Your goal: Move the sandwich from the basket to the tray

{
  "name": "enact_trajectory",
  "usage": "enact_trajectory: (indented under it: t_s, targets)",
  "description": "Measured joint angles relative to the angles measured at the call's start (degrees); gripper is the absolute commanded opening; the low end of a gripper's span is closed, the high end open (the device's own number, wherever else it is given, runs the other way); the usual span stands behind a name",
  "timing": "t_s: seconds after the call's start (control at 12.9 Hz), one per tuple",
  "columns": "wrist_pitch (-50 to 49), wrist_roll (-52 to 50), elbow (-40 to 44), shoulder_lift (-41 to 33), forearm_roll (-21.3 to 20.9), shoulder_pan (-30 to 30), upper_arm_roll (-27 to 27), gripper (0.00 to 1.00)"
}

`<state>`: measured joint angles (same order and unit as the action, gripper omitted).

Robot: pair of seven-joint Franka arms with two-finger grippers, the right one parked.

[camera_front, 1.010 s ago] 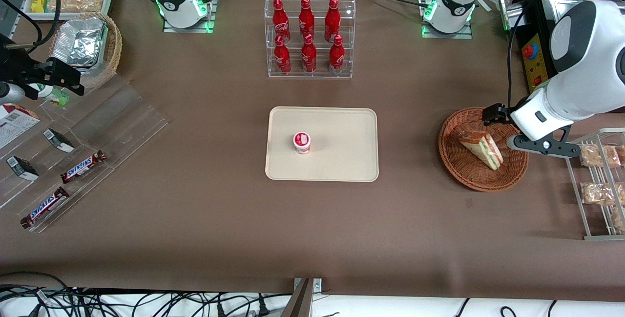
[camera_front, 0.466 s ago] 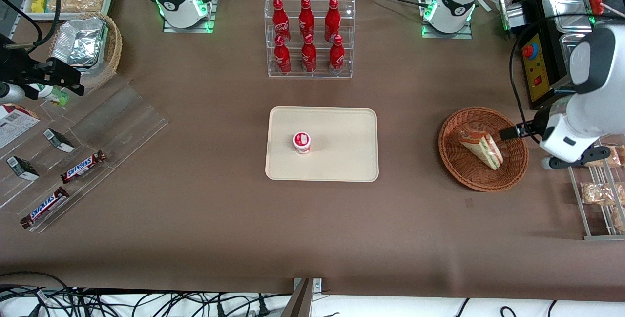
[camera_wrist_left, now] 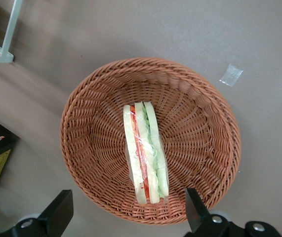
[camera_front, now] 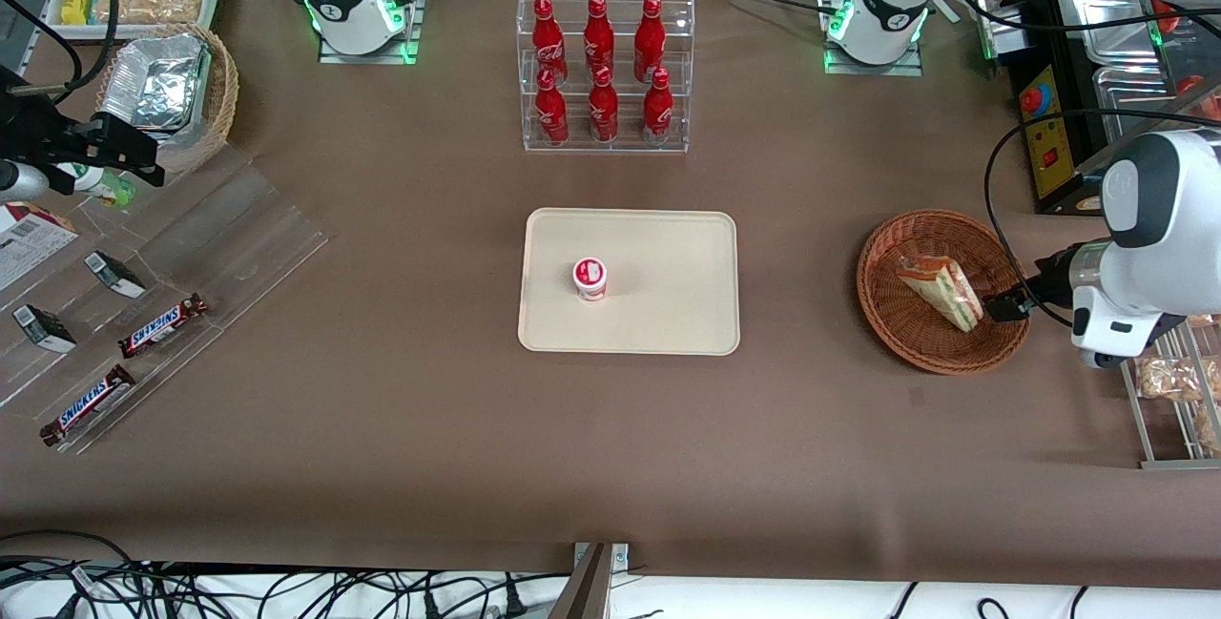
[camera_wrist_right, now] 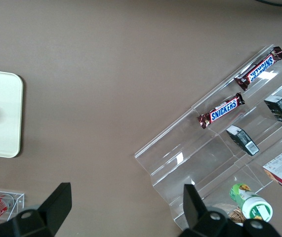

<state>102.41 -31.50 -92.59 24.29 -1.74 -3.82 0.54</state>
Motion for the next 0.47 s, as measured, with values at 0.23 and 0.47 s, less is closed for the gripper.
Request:
enact_trajectory:
  t_s: [0.23,0.47]
  targets:
    - [5.89,-3.82,-4.98,0.02,0.0,0.18,-0.64,1.0]
    - [15.71,-10.4,-12.6,0.01,-0.23,1.3,-1.61,1.0]
